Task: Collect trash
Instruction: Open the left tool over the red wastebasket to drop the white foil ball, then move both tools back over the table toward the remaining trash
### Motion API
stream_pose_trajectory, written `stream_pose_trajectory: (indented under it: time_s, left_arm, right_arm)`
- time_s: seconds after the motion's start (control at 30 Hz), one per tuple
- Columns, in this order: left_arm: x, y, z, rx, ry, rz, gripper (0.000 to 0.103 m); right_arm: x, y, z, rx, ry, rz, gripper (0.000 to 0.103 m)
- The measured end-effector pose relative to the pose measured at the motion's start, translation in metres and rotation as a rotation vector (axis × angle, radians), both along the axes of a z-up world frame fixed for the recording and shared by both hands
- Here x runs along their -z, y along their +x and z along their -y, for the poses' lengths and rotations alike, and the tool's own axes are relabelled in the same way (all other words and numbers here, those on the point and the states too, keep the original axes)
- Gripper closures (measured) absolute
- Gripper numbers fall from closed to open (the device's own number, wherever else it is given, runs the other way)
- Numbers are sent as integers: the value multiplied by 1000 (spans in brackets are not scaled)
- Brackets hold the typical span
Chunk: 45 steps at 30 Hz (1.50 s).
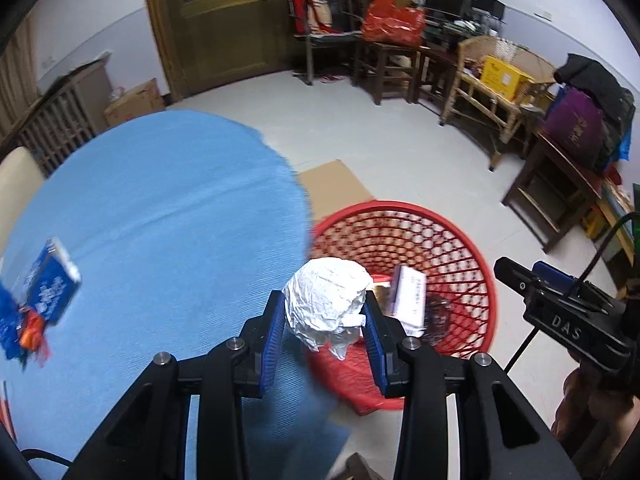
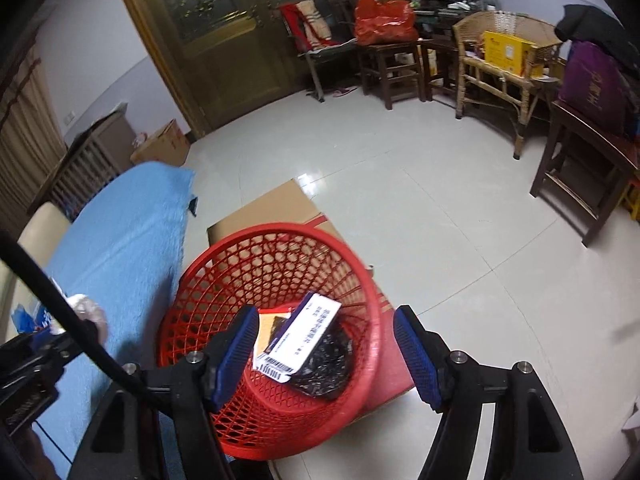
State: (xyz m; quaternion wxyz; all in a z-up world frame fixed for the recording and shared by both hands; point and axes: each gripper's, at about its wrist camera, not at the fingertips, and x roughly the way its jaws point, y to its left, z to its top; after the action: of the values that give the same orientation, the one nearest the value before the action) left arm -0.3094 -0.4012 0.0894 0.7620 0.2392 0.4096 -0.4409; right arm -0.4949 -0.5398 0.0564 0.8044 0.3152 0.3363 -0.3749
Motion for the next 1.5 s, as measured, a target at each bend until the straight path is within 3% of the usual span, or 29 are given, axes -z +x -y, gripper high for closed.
stream_pose_trajectory:
  time_s: [0.1,0.13,0.2,0.23,0.57,0.93,1.5]
  left_arm:
    - [7,-4,18,26,19,-18,58]
    - [10,-4,24,39,28,-35,54]
    - [15,-2,31,48,47,-49,34]
    - [15,1,30,40,49,-45,34]
    - [0,57,-44,-128,-15,-65,31]
    - [12,99,-135,-291,-16,-86,31]
    - [16,119,-190,-372,-42,-79,31]
  right_arm:
    - [-2,-8,6,23,0,6,30]
    - [-2,-10,7,30,-1,6,30]
    - [-1,-13,11,39,0,7,30]
    - [-1,-14,11,40,2,6,30]
    - [2,13,-8,-23,12,2,30]
    - [5,73,-58,-158,-7,-46,30]
    - [3,110,-104,-247,-22,-103,30]
